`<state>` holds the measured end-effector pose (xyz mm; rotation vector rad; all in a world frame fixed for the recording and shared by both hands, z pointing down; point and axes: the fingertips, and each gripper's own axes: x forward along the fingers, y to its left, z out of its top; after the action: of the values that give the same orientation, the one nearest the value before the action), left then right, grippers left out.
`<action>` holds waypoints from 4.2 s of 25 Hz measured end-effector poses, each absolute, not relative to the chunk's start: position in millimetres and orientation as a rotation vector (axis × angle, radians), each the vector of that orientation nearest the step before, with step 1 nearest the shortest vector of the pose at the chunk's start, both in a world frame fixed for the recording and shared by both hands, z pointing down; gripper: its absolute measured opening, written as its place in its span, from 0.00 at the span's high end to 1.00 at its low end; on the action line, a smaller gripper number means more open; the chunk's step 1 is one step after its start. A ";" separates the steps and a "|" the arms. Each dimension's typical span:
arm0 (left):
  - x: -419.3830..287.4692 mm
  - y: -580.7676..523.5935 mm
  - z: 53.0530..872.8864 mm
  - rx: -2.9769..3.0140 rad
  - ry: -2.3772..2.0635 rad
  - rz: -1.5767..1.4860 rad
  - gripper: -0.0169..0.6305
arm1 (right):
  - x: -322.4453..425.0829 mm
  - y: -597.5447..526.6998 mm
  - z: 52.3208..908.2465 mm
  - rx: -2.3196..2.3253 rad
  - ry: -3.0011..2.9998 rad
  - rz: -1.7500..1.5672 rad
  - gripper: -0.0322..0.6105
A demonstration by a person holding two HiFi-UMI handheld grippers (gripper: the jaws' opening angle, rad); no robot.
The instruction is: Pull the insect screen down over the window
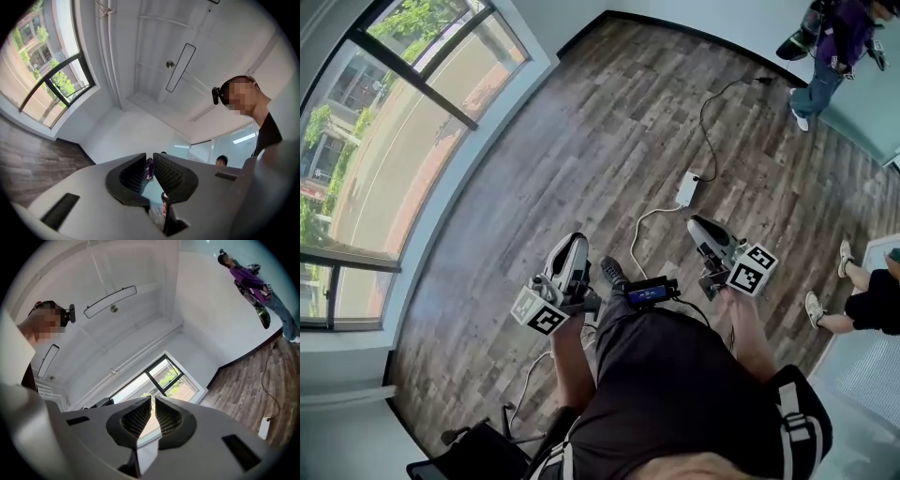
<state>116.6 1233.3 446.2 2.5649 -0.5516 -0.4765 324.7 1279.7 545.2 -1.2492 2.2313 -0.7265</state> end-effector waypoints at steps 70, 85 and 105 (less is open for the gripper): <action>-102.0 24.7 400.1 2.656 -1.272 -0.441 0.81 | 132.5 26.9 543.1 -1.360 3.082 -0.455 0.86; -188.9 -183.0 263.2 2.777 -2.103 0.074 0.81 | 79.5 -287.5 415.5 -1.008 3.315 0.583 0.86; -304.0 -493.9 -9.9 2.426 -2.998 1.571 0.82 | -70.3 -577.0 76.0 -1.136 2.690 2.027 0.86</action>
<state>-304.0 -493.9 -9.9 2.4264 -2.9983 1.5711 -70.3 -577.0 76.0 -1.1356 2.6899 2.0271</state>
